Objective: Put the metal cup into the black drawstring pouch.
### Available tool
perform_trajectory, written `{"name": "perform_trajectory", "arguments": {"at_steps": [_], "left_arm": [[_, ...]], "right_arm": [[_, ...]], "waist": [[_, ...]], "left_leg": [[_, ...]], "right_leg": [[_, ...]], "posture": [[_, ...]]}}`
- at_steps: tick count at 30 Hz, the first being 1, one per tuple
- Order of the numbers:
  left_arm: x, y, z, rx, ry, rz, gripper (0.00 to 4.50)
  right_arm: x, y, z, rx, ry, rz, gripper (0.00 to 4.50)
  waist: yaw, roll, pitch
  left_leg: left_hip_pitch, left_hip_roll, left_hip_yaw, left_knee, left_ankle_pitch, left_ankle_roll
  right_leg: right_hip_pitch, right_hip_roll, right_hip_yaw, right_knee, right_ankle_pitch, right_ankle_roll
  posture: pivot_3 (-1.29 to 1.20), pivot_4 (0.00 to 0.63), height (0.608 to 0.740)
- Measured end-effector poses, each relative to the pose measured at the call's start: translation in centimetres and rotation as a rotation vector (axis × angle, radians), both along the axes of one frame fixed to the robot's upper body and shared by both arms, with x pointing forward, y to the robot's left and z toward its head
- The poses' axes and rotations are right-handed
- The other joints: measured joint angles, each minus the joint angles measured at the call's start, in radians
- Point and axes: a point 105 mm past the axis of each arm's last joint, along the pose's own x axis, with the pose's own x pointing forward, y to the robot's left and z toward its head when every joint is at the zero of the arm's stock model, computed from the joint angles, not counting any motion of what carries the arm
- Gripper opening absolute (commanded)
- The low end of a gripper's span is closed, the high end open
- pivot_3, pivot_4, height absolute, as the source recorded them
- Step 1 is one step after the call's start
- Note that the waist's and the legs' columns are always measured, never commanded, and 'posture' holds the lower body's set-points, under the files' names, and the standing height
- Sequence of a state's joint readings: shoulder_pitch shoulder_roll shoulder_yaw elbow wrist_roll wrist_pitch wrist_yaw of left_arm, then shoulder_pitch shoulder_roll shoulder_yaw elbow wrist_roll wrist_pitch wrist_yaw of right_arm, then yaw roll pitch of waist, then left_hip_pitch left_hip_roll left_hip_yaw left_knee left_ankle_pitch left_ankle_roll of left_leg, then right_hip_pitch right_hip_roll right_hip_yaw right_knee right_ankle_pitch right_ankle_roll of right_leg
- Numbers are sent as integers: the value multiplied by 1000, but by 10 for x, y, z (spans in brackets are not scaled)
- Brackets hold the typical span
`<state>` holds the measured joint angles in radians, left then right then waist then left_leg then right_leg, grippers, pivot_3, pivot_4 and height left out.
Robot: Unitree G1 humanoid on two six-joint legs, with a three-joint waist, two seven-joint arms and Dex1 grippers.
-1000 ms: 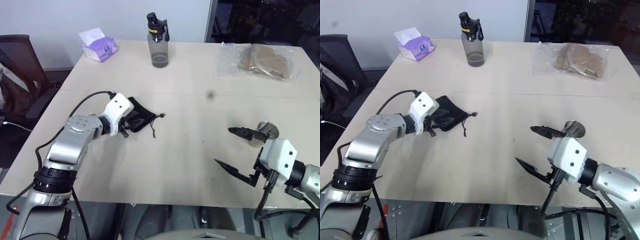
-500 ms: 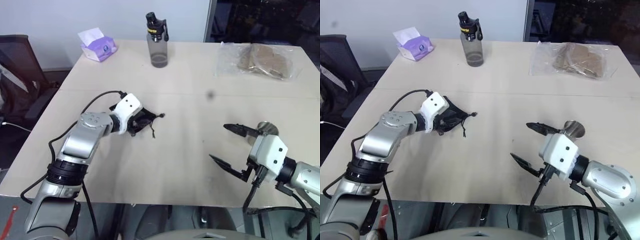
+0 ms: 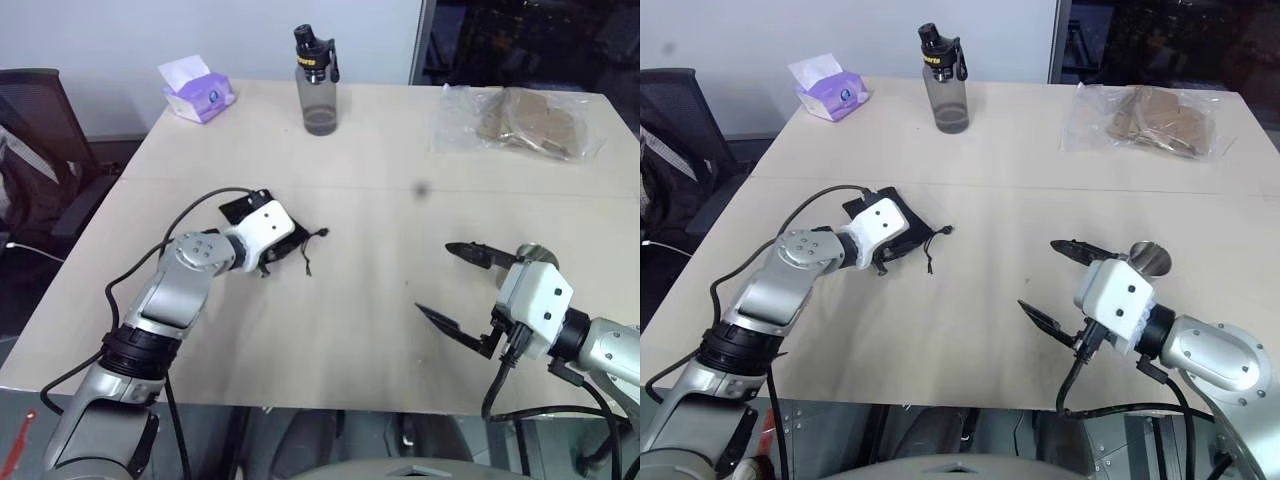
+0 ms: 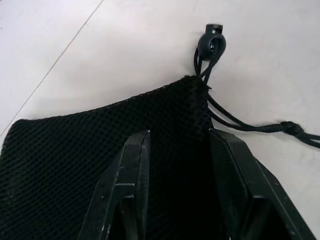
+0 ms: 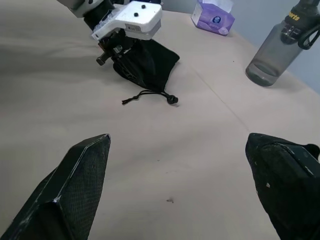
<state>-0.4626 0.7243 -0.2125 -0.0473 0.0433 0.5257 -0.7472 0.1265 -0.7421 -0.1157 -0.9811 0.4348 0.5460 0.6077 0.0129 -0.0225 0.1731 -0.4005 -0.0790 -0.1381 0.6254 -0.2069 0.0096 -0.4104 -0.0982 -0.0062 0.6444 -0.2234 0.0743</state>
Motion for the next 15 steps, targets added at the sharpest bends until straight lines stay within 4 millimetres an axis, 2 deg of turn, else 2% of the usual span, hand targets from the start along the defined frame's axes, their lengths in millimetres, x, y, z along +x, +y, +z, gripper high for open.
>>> {"name": "perform_trajectory", "arguments": {"at_steps": [1,3,7,10,12,15], "left_arm": [[2,0,0,-4,0,2,1039],[4,0,-2,-30,27,9,65],[11,-3,7,-246,169,66,19],[14,-2,29,-407,256,90,19],[15,-2,41,-482,303,93,19],[11,-2,42,-556,382,110,19]], "right_arm": [[0,0,0,1,1,0,4500],[0,0,0,0,5,-5,4500],[1,-2,0,-4,20,-37,4500],[5,-11,-2,-11,48,-95,4500],[10,-22,-3,-37,66,-163,4500],[16,-39,-4,-87,85,-259,4500]], "waist": [[0,0,0],[0,0,0],[-1,0,0],[-1,0,0],[-3,0,0],[-6,0,0]], "left_leg": [[0,0,0,0,0,0],[0,0,0,0,0,0],[-1,0,-1,2,0,0],[-2,0,-1,3,0,0],[-1,0,-1,3,0,0],[-1,0,-1,3,0,0]], "right_leg": [[0,0,0,0,0,0],[0,0,0,0,0,0],[0,1,-2,0,-1,2],[0,1,-2,0,-1,3],[1,1,-2,0,-1,3],[1,1,-2,1,-1,3]], "posture": [[0,150,740],[0,150,740],[0,150,740],[0,150,740],[0,150,740],[0,150,740]]}}
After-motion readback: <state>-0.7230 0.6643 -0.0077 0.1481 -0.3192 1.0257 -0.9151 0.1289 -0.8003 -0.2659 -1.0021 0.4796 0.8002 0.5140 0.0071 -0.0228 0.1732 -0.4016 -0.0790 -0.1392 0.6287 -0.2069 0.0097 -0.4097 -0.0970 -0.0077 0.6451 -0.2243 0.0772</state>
